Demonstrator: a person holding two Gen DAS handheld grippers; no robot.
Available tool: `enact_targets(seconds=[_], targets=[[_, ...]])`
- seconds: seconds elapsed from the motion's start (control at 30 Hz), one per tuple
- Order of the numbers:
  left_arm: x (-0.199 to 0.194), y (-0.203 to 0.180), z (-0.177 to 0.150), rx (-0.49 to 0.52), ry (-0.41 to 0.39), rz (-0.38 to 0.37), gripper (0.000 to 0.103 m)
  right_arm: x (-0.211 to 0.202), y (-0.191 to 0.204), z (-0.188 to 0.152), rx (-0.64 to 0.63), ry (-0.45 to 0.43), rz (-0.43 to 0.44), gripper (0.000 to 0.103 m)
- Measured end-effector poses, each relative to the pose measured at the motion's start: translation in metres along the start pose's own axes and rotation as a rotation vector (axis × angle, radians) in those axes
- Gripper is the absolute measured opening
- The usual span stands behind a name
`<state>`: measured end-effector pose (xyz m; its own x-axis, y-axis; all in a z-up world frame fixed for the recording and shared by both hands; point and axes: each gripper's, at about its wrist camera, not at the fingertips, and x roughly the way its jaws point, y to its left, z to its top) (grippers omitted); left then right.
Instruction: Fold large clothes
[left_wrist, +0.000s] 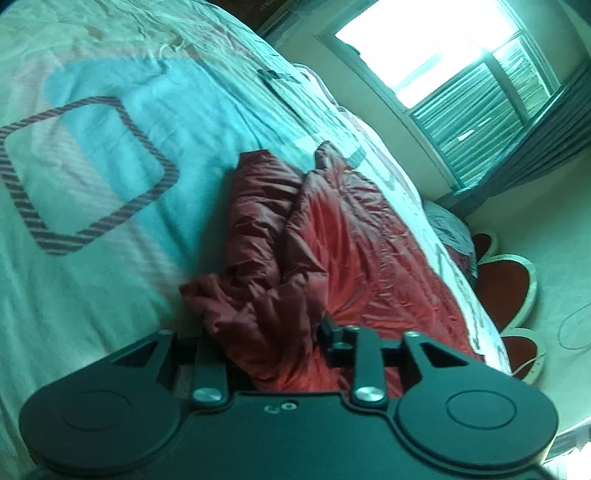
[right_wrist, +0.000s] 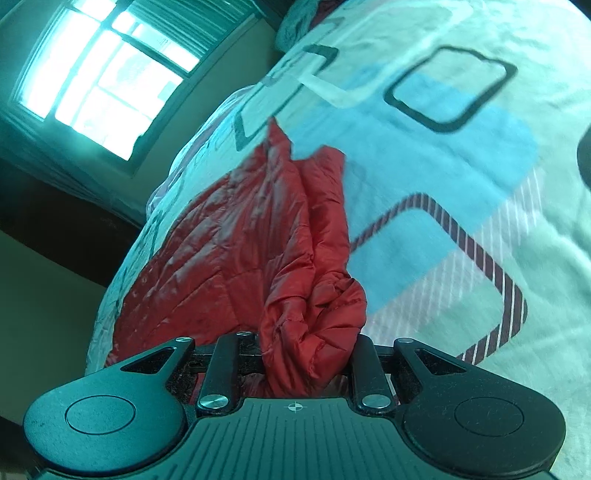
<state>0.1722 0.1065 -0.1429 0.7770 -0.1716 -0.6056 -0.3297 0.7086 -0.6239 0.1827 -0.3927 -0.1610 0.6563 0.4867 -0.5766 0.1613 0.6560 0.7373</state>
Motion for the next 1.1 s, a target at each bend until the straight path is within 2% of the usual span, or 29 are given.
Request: enact_targets(seconds=[0.03,0.07,0.1,0.13,0.17,0.2,0.27,0.3,0.33,0.37,0.4,0.43,0.5,0.6,0.67,0.7,0.73,0.87,0.93,1.0,1.1], targets=[[-0.001,0.001,-0.001,-0.005,-0.004,0.000,0.040,0.000,-0.004,0.001,0.008,0.003,0.007,0.025],[-0.004,0.000,-0.002,-0.013,-0.005,0.002,0.045,-0.002,-0.007,0.003,0.016,0.001,0.007,0.036],[-0.007,0.000,-0.002,-0.018,-0.009,0.006,0.055,-0.007,-0.010,0.006,0.021,-0.014,0.006,0.043],[-0.012,-0.002,-0.002,-0.015,-0.021,0.010,0.069,-0.014,-0.011,0.008,0.023,-0.038,-0.007,0.059],[-0.018,-0.003,-0.003,-0.009,-0.038,0.021,0.078,-0.022,-0.012,0.010,0.018,-0.070,-0.029,0.078],[-0.023,-0.003,-0.004,-0.007,-0.051,0.027,0.086,-0.032,-0.014,0.013,0.009,-0.107,-0.060,0.083],[-0.031,0.000,-0.006,-0.011,-0.054,0.016,0.084,-0.052,-0.017,0.019,-0.006,-0.169,-0.119,0.084],[-0.032,0.002,-0.006,-0.017,-0.049,0.014,0.080,-0.061,-0.017,0.022,-0.009,-0.199,-0.141,0.084],[-0.032,0.004,-0.006,-0.021,-0.041,0.010,0.076,-0.071,-0.017,0.023,-0.018,-0.242,-0.152,0.068],[-0.030,0.004,-0.007,-0.023,-0.031,0.004,0.075,-0.079,-0.014,0.024,-0.041,-0.268,-0.159,0.030],[-0.028,0.004,-0.008,-0.025,-0.024,0.002,0.073,-0.081,-0.006,0.024,-0.067,-0.272,-0.173,0.018],[-0.026,0.004,-0.009,-0.026,-0.022,0.002,0.073,-0.080,0.002,0.023,-0.095,-0.273,-0.171,0.013],[-0.022,0.003,-0.010,-0.022,-0.024,-0.012,0.069,-0.069,0.028,0.016,-0.187,-0.241,-0.127,0.013],[-0.013,0.004,-0.006,-0.042,-0.032,-0.018,0.061,-0.035,0.073,-0.005,-0.316,-0.144,-0.054,0.013],[-0.009,0.006,-0.002,-0.066,-0.021,-0.031,0.052,-0.009,0.098,-0.018,-0.369,-0.081,-0.018,0.013],[-0.006,0.006,0.001,-0.073,-0.006,-0.048,0.036,0.003,0.109,-0.025,-0.401,-0.057,-0.005,0.013],[-0.004,0.005,0.003,-0.070,0.010,-0.057,0.030,0.014,0.120,-0.031,-0.428,-0.032,0.009,0.013],[-0.012,-0.005,0.003,-0.013,-0.003,-0.058,0.021,0.044,0.140,-0.052,-0.466,0.035,0.034,0.013],[-0.014,-0.006,0.002,-0.008,-0.006,-0.067,0.018,0.058,0.147,-0.061,-0.490,0.066,0.017,0.013],[-0.018,-0.010,0.001,0.011,-0.021,-0.088,0.017,0.080,0.146,-0.071,-0.521,0.118,-0.063,0.013],[-0.029,-0.024,0.002,0.103,-0.062,-0.147,0.017,0.097,0.133,-0.076,-0.509,0.131,-0.099,0.009]])
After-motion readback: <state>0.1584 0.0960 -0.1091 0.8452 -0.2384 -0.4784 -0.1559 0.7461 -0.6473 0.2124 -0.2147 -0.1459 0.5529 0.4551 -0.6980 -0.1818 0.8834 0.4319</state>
